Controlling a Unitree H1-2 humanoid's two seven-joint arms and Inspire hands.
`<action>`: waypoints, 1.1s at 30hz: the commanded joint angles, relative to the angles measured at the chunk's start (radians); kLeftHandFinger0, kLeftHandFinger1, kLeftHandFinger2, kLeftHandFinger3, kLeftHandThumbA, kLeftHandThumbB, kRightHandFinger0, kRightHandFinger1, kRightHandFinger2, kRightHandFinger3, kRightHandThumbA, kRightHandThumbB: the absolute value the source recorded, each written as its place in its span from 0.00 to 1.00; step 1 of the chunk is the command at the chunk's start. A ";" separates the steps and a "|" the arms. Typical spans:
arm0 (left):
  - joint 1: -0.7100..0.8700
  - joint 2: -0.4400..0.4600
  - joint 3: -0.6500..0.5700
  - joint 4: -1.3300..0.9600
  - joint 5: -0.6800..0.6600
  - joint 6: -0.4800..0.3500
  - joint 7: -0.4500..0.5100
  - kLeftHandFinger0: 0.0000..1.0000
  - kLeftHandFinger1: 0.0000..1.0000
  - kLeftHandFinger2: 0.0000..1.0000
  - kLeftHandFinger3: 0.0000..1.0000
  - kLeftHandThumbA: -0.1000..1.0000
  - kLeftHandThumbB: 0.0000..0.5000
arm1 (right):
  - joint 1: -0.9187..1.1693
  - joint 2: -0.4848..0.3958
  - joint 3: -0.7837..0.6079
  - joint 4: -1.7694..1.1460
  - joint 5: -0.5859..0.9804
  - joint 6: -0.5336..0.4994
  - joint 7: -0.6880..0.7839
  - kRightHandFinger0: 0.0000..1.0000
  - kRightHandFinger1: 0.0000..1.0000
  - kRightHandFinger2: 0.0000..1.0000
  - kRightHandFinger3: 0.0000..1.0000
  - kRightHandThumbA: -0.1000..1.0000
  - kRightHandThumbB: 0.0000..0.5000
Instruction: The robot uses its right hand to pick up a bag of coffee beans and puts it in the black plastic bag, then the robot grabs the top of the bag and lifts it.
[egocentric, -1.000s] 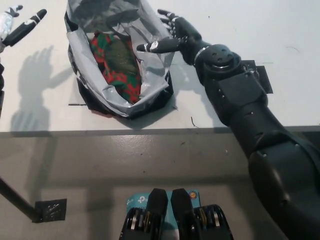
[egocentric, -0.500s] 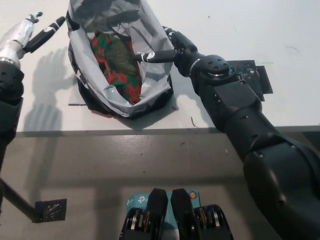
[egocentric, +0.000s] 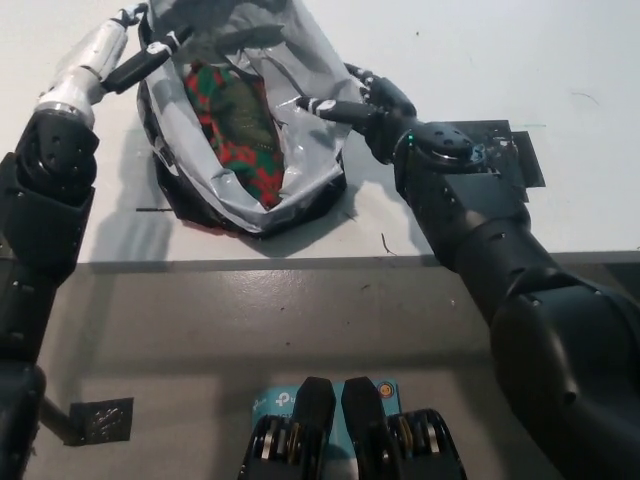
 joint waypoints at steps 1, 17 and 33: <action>-0.033 0.009 0.009 -0.063 -0.021 0.029 -0.030 1.00 1.00 1.00 1.00 0.94 0.90 | -0.069 0.003 -0.109 -0.008 0.119 -0.029 -0.144 0.00 0.21 0.80 0.89 0.00 0.37; -0.054 -0.035 0.054 -0.033 -0.093 0.066 -0.043 1.00 1.00 1.00 1.00 0.94 0.99 | -0.045 -0.018 -0.186 -0.020 0.179 -0.006 -0.153 0.00 0.20 0.78 0.95 0.00 0.25; -0.151 -0.100 0.301 0.238 -0.324 0.020 0.032 1.00 1.00 1.00 1.00 0.80 0.92 | -0.014 -0.037 -0.177 -0.041 0.193 -0.004 -0.141 0.00 0.22 0.75 0.72 0.00 0.25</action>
